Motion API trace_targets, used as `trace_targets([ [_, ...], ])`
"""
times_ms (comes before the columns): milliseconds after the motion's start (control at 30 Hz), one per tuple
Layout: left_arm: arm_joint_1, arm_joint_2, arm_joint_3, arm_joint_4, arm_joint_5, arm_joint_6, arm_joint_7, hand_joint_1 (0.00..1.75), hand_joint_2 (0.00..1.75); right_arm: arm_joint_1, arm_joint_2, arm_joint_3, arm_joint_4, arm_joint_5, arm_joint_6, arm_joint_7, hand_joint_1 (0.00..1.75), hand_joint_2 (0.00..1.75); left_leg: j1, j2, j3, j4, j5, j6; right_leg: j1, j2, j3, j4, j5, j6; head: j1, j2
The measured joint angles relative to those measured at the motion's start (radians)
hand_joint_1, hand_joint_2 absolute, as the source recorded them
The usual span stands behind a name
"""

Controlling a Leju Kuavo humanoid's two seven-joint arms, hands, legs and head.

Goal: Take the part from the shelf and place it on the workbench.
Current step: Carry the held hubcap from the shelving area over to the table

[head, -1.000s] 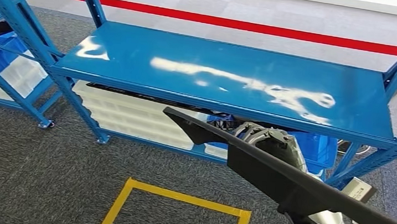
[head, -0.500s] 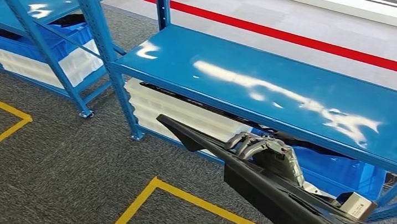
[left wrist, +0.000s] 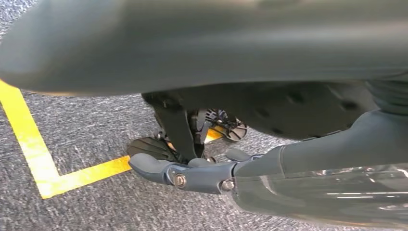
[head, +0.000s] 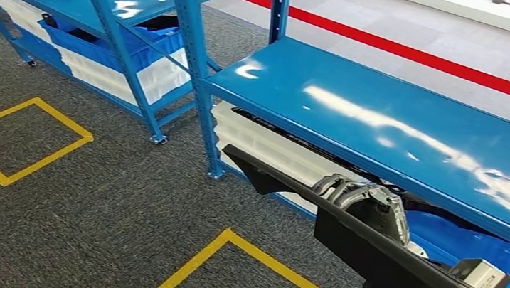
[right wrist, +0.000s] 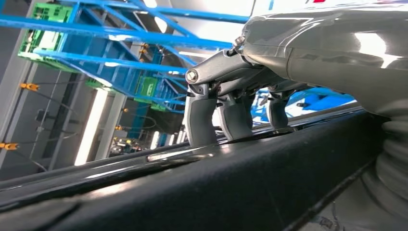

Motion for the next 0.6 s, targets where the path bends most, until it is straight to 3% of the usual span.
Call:
trace_targets([
  [67, -0.002, 0.000, -0.003, 0.000, -0.004, 0.001, 0.006, 0.00, 1.75, 0.012, 0.000, -0.012, 0.000, 0.002, 0.003, -0.005, 1.75, 1.75, -0.013, 0.026, 0.008, -0.029, -0.003, 0.016, 0.005, -0.022, 0.007, -0.005, -0.006, 0.012, 0.000, 0.000],
  [133, 0.000, 0.001, -0.006, 0.000, -0.006, 0.002, 0.009, 0.00, 1.75, 0.022, 0.003, -0.020, -0.001, 0.004, 0.005, -0.009, 1.75, 1.75, -0.014, 0.003, 0.011, -0.038, -0.003, 0.031, 0.004, -0.039, 0.023, -0.014, -0.012, 0.024, 0.001, 0.000],
  [200, 0.000, 0.003, -0.009, 0.000, -0.012, 0.000, 0.008, 0.00, 1.75, 0.030, 0.006, -0.027, -0.001, 0.006, 0.009, -0.015, 1.75, 1.75, -0.010, -0.024, 0.024, -0.052, 0.000, 0.046, 0.002, 0.003, 0.020, 0.021, -0.042, 0.027, 0.001, 0.000],
  [267, -0.005, 0.003, -0.012, 0.000, -0.017, -0.004, 0.004, 0.00, 1.75, 0.042, 0.007, -0.038, 0.000, 0.010, 0.012, -0.021, 1.75, 1.75, -0.010, -0.054, 0.032, -0.058, 0.000, 0.057, 0.005, 0.071, -0.037, 0.139, -0.100, 0.021, 0.002, 0.000],
  [333, -0.010, 0.003, -0.014, 0.000, -0.017, -0.009, 0.000, 0.00, 1.75, 0.052, 0.007, -0.048, 0.001, 0.013, 0.017, -0.023, 1.75, 1.75, -0.014, -0.088, 0.036, -0.057, -0.003, 0.064, 0.012, 0.096, -0.108, 0.251, -0.128, 0.015, 0.002, 0.000],
  [367, -0.010, 0.004, -0.014, 0.000, -0.017, -0.011, -0.001, 0.00, 1.75, 0.054, 0.007, -0.051, 0.001, 0.014, 0.019, -0.023, 1.75, 1.75, -0.016, -0.104, 0.040, -0.057, -0.005, 0.065, 0.015, 0.100, -0.124, 0.260, -0.112, 0.013, 0.002, 0.000],
  [400, -0.009, 0.004, -0.014, 0.000, -0.017, -0.011, -0.002, 0.00, 1.75, 0.054, 0.007, -0.053, 0.001, 0.015, 0.021, -0.024, 1.75, 1.75, -0.018, -0.119, 0.045, -0.056, -0.007, 0.066, 0.016, 0.103, -0.121, 0.230, -0.077, 0.010, 0.002, 0.000],
  [467, -0.009, 0.004, -0.014, 0.000, -0.016, -0.012, -0.003, 0.00, 1.75, 0.054, 0.007, -0.055, 0.000, 0.015, 0.023, -0.025, 1.75, 1.75, -0.019, -0.149, 0.053, -0.053, -0.015, 0.063, 0.016, 0.136, -0.085, 0.107, 0.011, 0.005, 0.002, 0.000],
  [500, -0.011, 0.004, -0.014, 0.000, -0.016, -0.013, -0.004, 0.00, 1.75, 0.055, 0.007, -0.056, 0.000, 0.016, 0.023, -0.025, 1.75, 1.75, -0.019, -0.164, 0.053, -0.049, -0.018, 0.060, 0.014, 0.158, -0.068, 0.054, 0.037, 0.003, 0.002, 0.000],
  [567, -0.012, 0.004, -0.014, 0.000, -0.016, -0.016, -0.008, 0.00, 1.75, 0.055, 0.007, -0.059, -0.002, 0.018, 0.025, -0.027, 1.75, 1.75, -0.017, -0.188, 0.045, -0.044, -0.021, 0.052, 0.014, 0.185, -0.056, 0.013, 0.045, -0.001, 0.002, 0.000],
  [600, -0.011, 0.005, -0.014, 0.000, -0.016, -0.017, -0.010, 0.00, 1.75, 0.054, 0.007, -0.060, -0.004, 0.018, 0.025, -0.028, 1.75, 1.75, -0.015, -0.199, 0.042, -0.044, -0.020, 0.049, 0.015, 0.178, -0.053, 0.009, 0.044, -0.003, 0.002, 0.000],
])
